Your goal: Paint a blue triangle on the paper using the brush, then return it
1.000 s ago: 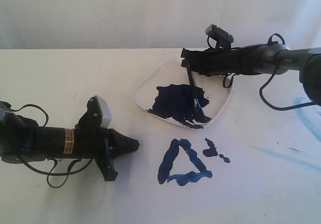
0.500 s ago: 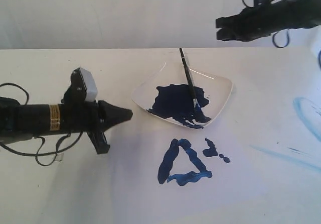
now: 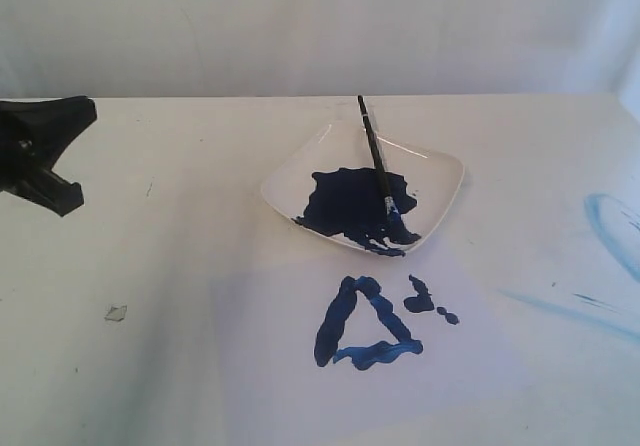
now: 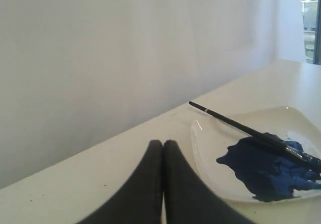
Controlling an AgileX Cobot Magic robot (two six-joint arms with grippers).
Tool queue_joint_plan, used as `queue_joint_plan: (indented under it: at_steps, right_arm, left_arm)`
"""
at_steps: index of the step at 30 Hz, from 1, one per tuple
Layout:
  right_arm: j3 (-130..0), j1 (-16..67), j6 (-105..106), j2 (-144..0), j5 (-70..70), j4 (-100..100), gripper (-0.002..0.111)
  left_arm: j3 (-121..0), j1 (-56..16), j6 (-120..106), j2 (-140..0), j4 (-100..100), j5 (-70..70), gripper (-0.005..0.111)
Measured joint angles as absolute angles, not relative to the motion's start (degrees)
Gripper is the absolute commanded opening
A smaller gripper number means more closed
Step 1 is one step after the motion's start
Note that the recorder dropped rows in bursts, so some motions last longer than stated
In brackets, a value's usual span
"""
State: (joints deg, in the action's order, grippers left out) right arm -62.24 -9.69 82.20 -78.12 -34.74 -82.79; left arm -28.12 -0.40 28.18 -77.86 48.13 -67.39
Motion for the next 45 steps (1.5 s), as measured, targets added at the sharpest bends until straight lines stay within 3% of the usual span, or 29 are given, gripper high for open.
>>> queue_joint_plan:
  at_steps: [11,19,28,45]
  right_arm:
    - [-38.43,-9.69,91.01,-42.64,-29.76,-92.48,0.0]
    - [-27.28,-9.69,88.01,-22.99,-18.43,-92.57,0.0]
    - [-23.89,-9.69,83.13,-22.33,-11.31,-92.6,0.0]
    - [-22.74,-9.69,79.02,-22.46,-15.11,-92.71,0.0]
  left_arm:
    - [-14.82,-0.4,26.03,-60.48,32.03,-66.19,0.0]
    - [-9.68,-0.36,21.76,-51.26,25.41,-55.18,0.0]
    - [-9.42,-0.36,9.9,-49.75,9.75,-46.77,0.0]
    - [-9.42,-0.36,9.13,-49.75,8.94,-44.81,0.0]
